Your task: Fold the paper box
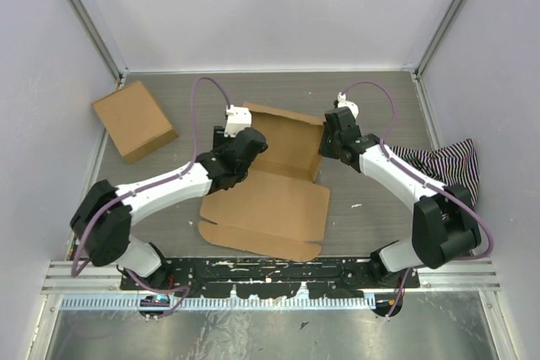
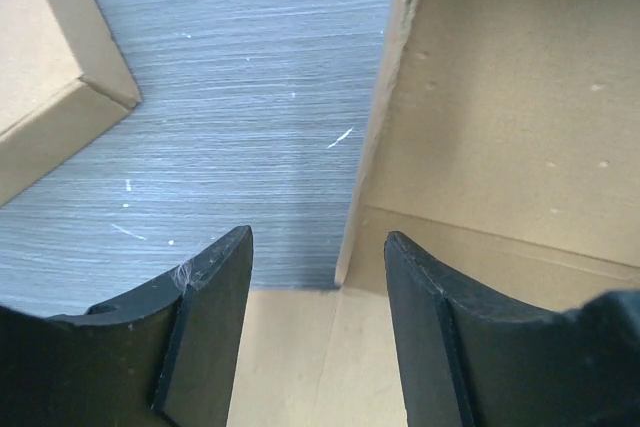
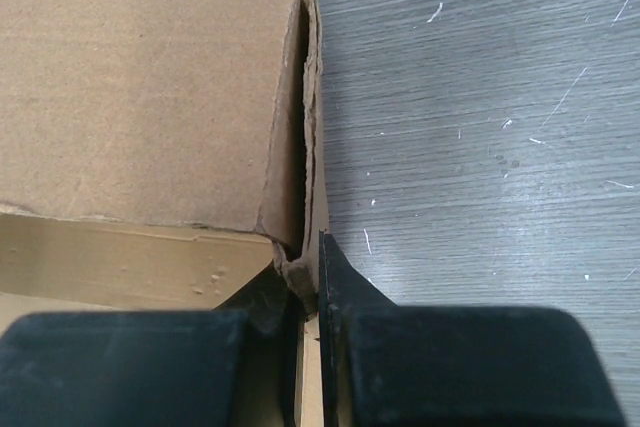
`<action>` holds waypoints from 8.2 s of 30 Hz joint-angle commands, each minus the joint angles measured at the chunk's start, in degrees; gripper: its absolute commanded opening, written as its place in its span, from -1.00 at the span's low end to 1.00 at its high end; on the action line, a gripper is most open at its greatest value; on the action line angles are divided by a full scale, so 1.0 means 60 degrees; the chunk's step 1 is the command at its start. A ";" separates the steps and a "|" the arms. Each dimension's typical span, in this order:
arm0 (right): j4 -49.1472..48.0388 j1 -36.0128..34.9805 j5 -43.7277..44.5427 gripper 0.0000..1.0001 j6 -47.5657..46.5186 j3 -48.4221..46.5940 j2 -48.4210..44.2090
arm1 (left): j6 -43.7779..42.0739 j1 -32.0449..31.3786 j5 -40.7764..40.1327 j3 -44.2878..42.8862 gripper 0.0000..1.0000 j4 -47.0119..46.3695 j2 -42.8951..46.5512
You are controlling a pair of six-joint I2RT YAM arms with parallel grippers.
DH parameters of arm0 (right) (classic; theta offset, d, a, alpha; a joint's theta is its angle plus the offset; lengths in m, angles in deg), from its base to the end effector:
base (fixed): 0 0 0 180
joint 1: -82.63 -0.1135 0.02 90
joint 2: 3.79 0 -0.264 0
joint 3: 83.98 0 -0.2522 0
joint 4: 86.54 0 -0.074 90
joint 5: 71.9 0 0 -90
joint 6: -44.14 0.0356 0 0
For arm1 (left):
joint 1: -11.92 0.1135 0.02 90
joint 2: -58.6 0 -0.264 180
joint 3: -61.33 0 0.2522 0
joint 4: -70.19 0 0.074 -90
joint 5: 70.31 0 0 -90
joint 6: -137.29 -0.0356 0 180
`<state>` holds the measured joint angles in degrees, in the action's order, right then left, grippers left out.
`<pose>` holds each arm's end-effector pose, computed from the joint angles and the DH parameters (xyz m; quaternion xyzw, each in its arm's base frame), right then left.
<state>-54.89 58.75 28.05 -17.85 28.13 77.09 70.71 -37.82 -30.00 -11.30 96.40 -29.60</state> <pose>0.2782 0.1164 0.2408 0.0665 0.9174 0.0961 0.3804 0.2320 -0.2320 0.2450 0.0215 0.8456 0.0871 0.5262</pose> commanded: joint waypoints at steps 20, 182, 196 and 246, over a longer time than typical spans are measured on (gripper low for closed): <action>0.3616 -0.0184 0.0948 0.08 -0.0126 -0.2547 0.0320 | 0.0363 0.0069 0.0888 -0.0378 0.23 0.3376 0.4363; 0.1656 0.0118 0.0360 0.98 -0.0748 -0.1076 -0.0073 | 0.1314 0.4825 0.7548 -0.3429 0.32 0.1362 -0.1958; 0.0514 0.3814 -0.3962 0.77 -0.0416 -0.3926 0.3816 | 0.2378 0.6090 1.0642 -0.7335 0.12 0.1916 -0.6145; 0.2432 0.1866 -0.2813 -0.28 -0.2139 -0.7605 0.6361 | 0.0087 0.4568 0.9249 -1.1112 -0.44 0.4519 -0.8187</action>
<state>-40.86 71.36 9.95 -29.50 -14.21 115.16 74.49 -9.40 29.12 -73.68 118.87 -77.12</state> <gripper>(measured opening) 0.358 0.283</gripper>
